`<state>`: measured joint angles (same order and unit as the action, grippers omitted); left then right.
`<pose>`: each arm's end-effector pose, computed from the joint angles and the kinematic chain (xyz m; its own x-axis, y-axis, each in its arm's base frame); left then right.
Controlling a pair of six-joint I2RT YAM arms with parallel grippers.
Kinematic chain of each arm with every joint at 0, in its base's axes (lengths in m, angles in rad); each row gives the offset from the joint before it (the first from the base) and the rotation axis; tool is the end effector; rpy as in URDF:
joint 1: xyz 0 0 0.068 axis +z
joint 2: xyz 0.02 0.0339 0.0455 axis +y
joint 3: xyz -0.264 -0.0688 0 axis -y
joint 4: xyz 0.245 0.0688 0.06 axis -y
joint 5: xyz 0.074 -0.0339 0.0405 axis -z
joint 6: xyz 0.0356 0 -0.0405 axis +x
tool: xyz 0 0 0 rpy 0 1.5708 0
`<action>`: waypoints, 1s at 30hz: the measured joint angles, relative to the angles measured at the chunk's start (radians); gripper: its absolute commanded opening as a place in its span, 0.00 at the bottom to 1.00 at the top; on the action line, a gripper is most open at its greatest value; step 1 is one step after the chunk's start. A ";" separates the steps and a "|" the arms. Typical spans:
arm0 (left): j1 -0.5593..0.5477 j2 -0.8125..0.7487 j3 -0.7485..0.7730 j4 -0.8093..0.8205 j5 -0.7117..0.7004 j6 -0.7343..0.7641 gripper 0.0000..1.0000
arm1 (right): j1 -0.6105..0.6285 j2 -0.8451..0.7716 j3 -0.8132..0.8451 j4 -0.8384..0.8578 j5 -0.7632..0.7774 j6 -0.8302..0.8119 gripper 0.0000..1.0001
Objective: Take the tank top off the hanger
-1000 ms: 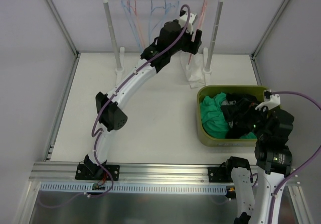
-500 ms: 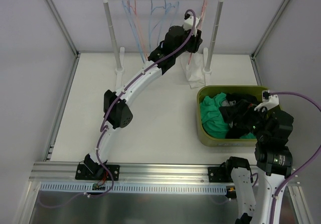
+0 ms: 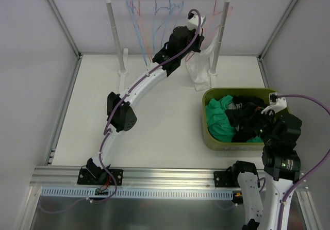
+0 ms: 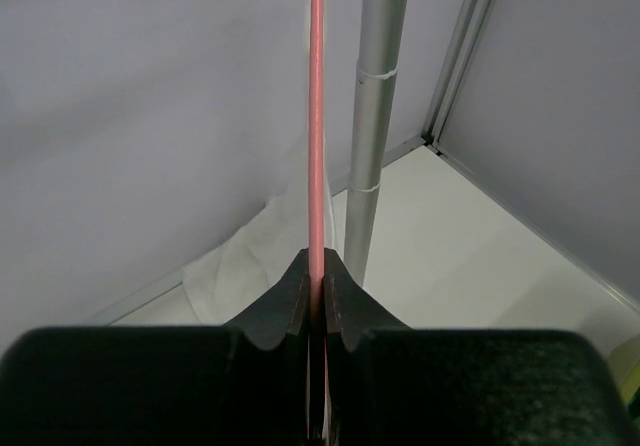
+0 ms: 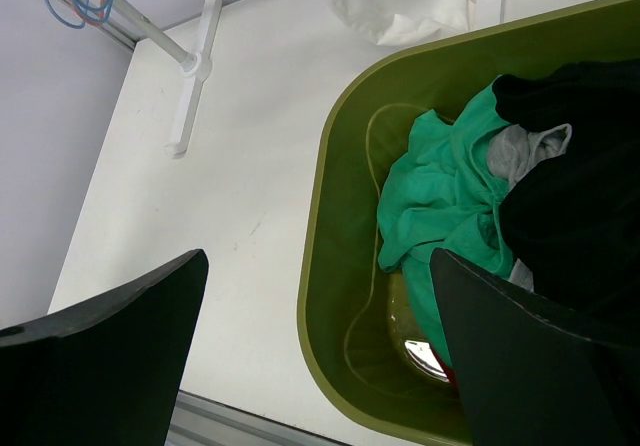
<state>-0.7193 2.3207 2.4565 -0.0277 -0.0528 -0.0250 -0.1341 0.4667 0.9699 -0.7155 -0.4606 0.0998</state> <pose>0.4101 -0.3567 0.4111 0.0657 -0.0907 -0.9937 0.6203 0.7838 -0.0305 0.0749 0.0059 0.3807 -0.2388 0.1223 -0.9634 -0.2885 0.9383 0.1906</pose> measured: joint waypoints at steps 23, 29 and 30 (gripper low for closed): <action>-0.077 -0.374 -0.314 0.045 -0.270 -0.012 0.00 | 0.014 -0.001 -0.001 -0.001 -0.001 -0.016 0.99; -0.127 -0.599 -0.560 0.053 -0.348 -0.008 0.00 | 0.016 -0.001 0.001 -0.002 -0.006 -0.030 0.99; -0.135 -0.642 -0.604 0.054 -0.354 -0.008 0.00 | 0.016 0.000 0.002 -0.003 -0.010 -0.032 0.99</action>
<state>-0.8543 1.6791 1.8526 0.0261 -0.4068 -0.0326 -0.1181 0.4664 0.9718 -0.7185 -0.4702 0.0677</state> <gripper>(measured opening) 0.029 0.993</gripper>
